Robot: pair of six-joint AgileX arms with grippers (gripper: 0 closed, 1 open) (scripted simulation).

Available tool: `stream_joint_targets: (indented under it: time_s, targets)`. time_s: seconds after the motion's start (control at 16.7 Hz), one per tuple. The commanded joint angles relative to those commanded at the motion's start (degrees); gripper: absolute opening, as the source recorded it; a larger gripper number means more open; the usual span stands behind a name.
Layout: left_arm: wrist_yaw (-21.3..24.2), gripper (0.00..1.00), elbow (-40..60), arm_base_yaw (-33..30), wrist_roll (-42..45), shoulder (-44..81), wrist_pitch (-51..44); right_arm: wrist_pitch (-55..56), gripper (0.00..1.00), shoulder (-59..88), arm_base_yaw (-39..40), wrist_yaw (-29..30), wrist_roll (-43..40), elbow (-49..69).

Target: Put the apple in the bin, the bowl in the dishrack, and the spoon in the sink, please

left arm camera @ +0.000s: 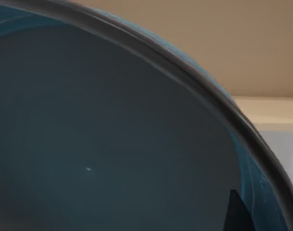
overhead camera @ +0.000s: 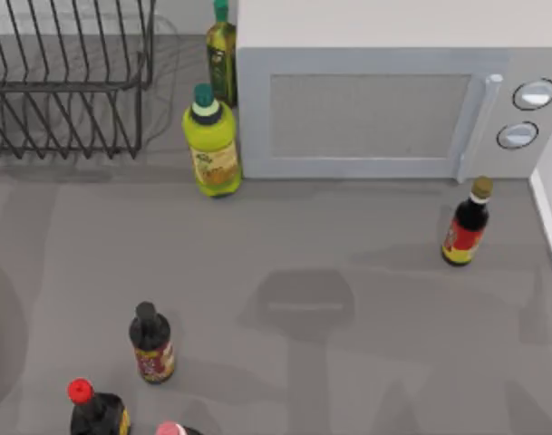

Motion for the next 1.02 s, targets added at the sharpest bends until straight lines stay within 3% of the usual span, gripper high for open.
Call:
stream_joint_targets:
  time_s: [0.6, 0.78, 1.02]
  targets:
    - [0.04, 0.0, -2.28, 1.81, 1.74, -0.53, 4.31, 0.0, 1.0, 0.0, 0.0, 0.0, 0.0, 0.0]
    - [-0.58, 0.0, -2.79, 1.09, 1.76, 6.76, 11.75, 0.0, 1.0, 0.0, 0.0, 0.0, 0.0, 0.0]
    - [-2.0, 0.0, -4.9, -0.51, 1.55, 21.08, 29.46, 0.0, 1.0, 0.0, 0.0, 0.0, 0.0, 0.0]
